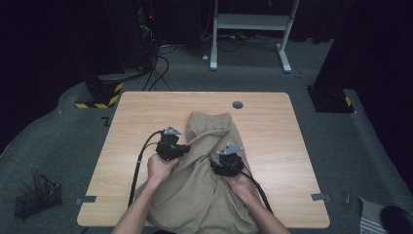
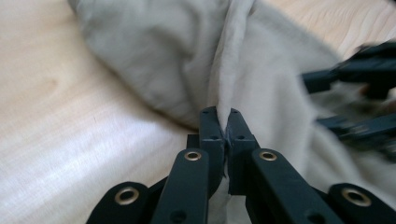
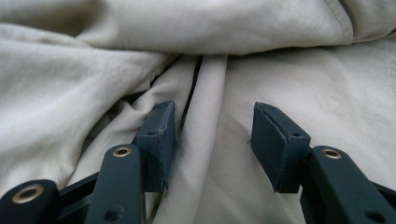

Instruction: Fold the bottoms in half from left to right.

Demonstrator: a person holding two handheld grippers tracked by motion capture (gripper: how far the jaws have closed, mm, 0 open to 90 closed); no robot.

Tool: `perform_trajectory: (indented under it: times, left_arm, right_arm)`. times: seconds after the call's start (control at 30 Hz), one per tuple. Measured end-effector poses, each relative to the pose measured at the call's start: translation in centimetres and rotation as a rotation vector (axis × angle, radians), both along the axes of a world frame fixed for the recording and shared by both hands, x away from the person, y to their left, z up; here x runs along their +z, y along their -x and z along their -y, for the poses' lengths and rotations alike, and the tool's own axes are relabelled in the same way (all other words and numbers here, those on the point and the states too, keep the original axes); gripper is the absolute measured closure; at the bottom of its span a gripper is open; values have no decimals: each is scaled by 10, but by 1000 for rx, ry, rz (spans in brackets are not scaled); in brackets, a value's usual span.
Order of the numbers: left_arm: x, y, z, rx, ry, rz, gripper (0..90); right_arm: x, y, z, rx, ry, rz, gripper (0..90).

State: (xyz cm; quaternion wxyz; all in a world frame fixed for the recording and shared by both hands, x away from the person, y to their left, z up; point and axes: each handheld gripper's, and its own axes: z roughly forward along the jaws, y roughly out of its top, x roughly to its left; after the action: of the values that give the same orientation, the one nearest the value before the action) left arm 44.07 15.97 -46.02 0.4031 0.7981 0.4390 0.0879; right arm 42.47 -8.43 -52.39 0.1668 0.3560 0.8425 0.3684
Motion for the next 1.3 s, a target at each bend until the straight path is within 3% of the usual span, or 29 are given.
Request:
perform_trajectory:
  times: [0.17,0.3,0.4,0.53,0.63,0.77,0.87,1.03,1.1,1.2,1.3]
  left_arm:
    - [24,-2,9,-25,80,10,882]
    - [21,-1,38,-81,40,6,880]
    - [11,-4,51,-86,3,5,866]
    - [11,3,53,-91,-24,52,670]
    - [18,12,46,-82,-28,92,535]
    - [22,23,25,-43,-20,108,446]
    - [19,30,8,-14,-3,101,414]
    - [6,39,-13,4,-21,69,368]
    - [-2,41,-21,18,-37,54,363]
    - [-14,40,-29,27,-25,13,388]
    - [-22,37,-28,-15,-11,-43,554]
  right_arm:
    - [0,-21,-24,-43,1,2,501]
    - [0,-28,-34,-56,0,1,501]
    - [0,-27,-30,-54,-8,-10,490]
    - [6,-18,-7,-65,-33,8,478]
    - [14,-6,10,-59,-38,21,473]
    - [15,11,23,-35,-45,21,474]
    - [13,19,26,-20,-59,13,474]
    - [7,24,24,-1,-45,4,474]
    - [3,24,23,4,-35,-7,476]
    - [1,24,20,11,-10,-17,477]
    - [1,23,18,17,0,-9,476]
